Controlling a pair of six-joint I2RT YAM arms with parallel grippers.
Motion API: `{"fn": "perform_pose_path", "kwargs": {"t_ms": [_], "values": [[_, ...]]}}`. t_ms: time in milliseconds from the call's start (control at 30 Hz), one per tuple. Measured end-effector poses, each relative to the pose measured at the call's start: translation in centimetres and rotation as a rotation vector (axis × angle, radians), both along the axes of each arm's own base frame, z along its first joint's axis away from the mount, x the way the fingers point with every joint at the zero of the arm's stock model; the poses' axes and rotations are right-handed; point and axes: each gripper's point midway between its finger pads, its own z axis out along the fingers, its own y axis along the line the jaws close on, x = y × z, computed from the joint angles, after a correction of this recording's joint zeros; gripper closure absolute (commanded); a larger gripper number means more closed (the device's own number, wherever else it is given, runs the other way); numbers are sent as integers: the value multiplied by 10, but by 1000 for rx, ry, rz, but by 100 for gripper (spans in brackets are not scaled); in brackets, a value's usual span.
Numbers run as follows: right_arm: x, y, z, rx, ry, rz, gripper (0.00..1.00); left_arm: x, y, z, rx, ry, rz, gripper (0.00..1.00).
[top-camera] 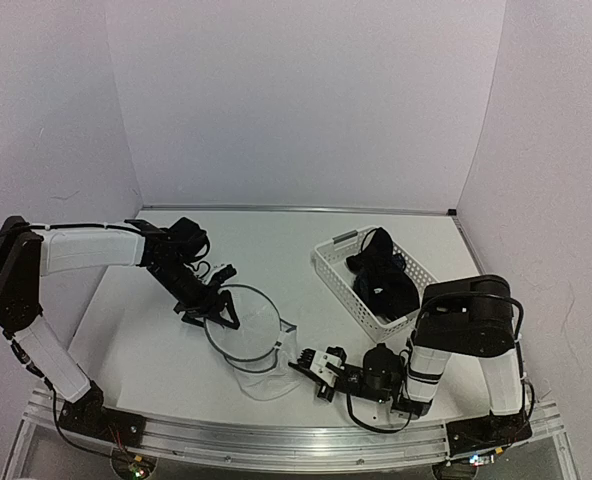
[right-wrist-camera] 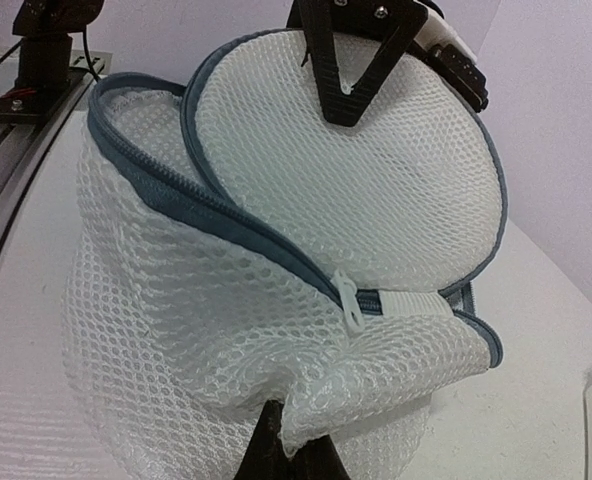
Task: Unzip the laundry bag and remove the bra
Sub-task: Close the laundry bag lid.
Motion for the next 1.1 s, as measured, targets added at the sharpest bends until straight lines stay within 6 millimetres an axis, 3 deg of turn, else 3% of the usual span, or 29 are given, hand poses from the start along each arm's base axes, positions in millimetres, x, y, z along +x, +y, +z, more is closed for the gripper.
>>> {"fn": "perform_pose_path", "kwargs": {"t_ms": [233,467,700,900,1100], "values": [[16,24,2,39,-33,-31,98,-16,-3,-17,12,41,-12,35],[22,26,-1,37,-36,-58,72,-25,-8,-31,7,60,5,34],[20,14,-5,11,-27,-77,51,-30,-25,-40,-2,60,-4,33],[19,3,8,26,-28,-97,45,-19,-24,-48,34,32,38,32],[12,-21,27,51,-2,-116,38,-11,-20,-52,69,2,75,31]]}}
